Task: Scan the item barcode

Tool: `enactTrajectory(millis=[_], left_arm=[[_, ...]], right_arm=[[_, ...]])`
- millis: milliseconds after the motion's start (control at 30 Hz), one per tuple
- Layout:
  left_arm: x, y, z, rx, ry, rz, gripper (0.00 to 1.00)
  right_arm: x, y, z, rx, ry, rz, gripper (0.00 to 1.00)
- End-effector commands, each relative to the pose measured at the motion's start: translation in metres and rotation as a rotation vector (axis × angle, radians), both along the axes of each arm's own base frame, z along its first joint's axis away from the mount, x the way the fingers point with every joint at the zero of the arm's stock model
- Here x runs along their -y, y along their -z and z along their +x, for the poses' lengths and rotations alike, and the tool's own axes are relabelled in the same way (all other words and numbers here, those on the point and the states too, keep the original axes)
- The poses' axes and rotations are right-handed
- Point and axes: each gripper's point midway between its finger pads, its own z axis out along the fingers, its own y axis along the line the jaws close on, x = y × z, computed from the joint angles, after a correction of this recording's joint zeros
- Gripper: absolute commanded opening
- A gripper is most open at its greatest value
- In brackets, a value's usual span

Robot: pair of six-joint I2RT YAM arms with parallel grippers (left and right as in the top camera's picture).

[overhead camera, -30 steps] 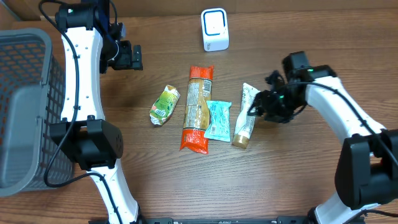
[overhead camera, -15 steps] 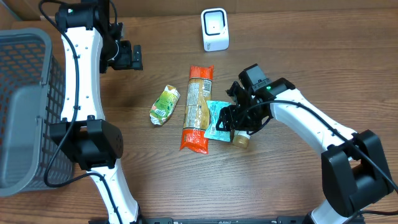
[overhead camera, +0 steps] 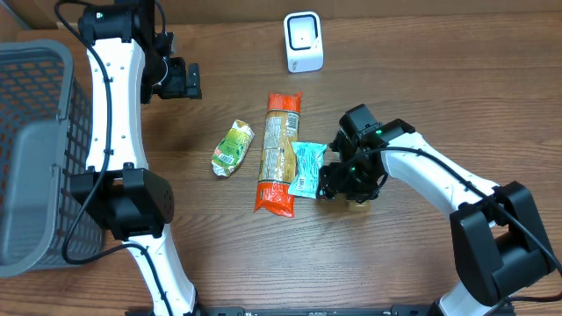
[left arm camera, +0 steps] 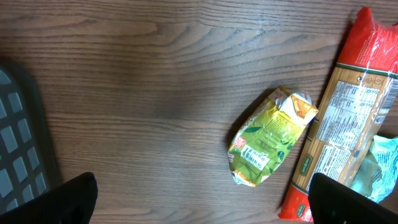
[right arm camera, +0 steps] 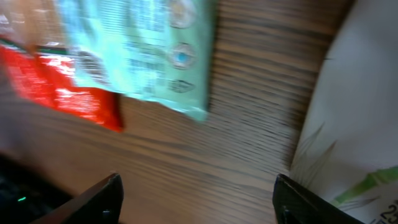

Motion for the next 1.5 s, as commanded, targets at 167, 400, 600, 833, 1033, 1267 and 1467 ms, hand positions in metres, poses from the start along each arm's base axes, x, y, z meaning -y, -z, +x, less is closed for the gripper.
enactTrajectory(millis=[167, 400, 600, 833, 1033, 1267, 1467], left_arm=[[0.0, 0.004, 0.0, -0.01, 0.02, 0.008, 1.0], [0.0, 0.004, 0.0, -0.01, 0.02, 0.008, 1.0], [0.0, 0.004, 0.0, -0.01, 0.02, 0.008, 1.0], [0.0, 0.004, 0.0, -0.01, 0.02, 0.008, 1.0], [0.0, 0.004, 0.0, -0.01, 0.02, 0.008, 1.0], [0.0, 0.004, 0.0, -0.01, 0.02, 0.008, 1.0], [0.0, 0.004, 0.0, -0.01, 0.02, 0.008, 0.99]], right_arm=[[0.07, 0.018, 0.016, 0.055, 0.064, -0.295, 0.81], [0.123, 0.02, 0.044, 0.125, 0.172, -0.433, 0.87], [0.153, 0.019, 0.074, 0.2, 0.251, -0.419, 0.91], [0.189, 0.012, 0.118, 0.33, 0.409, -0.371, 0.95], [0.18, -0.002, 0.158, 0.47, 0.458, -0.232, 0.96], [0.166, -0.003, 0.153, 0.301, 0.813, -0.104, 0.88], [0.176, 0.01, 0.148, 0.201, 1.2, -0.136, 0.98]])
